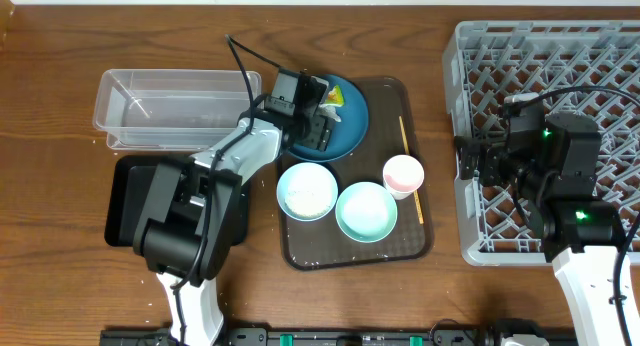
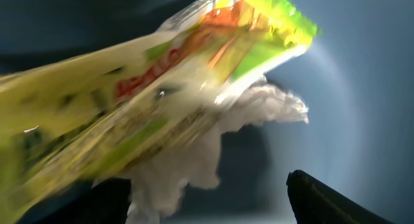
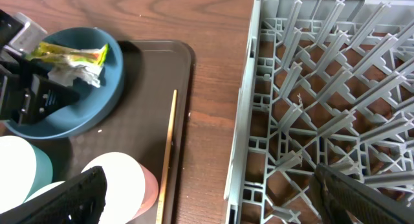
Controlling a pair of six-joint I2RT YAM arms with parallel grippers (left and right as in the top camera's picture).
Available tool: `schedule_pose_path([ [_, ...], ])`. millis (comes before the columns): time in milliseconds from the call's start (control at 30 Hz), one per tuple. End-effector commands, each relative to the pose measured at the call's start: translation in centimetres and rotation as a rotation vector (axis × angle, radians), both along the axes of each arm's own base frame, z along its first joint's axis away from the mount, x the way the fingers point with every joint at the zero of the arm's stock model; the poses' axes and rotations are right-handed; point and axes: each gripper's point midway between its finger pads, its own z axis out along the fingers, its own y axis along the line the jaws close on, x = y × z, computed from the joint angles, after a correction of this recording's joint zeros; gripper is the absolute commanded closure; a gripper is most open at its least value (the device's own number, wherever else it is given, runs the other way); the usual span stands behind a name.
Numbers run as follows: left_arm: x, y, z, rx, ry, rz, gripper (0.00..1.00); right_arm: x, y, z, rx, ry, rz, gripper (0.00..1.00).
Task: Sort waste into correct bins and load items into the dishwasher rack
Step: 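Reach the left gripper to the blue plate and grasp the white tissue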
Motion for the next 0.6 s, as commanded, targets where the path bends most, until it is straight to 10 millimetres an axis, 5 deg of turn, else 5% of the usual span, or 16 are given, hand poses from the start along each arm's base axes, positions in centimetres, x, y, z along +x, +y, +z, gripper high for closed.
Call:
schedule_pose_path([
  [0,0.59,0.10,-0.39,0.016,-0.006,0.004,0.26,0.21,0.28,0.77,0.013,-0.014,0.007,0.01],
  [467,0.51,0.12,-0.32,0.016,-0.004,0.004,0.91,0.13,0.27,0.61,0.012,-0.009,0.007,0.01],
  [567,0.50,0.13,0.30,0.014,-0.011,0.004,0.94,0.12,0.27,0.60,0.012,-0.008,0.007,0.01],
])
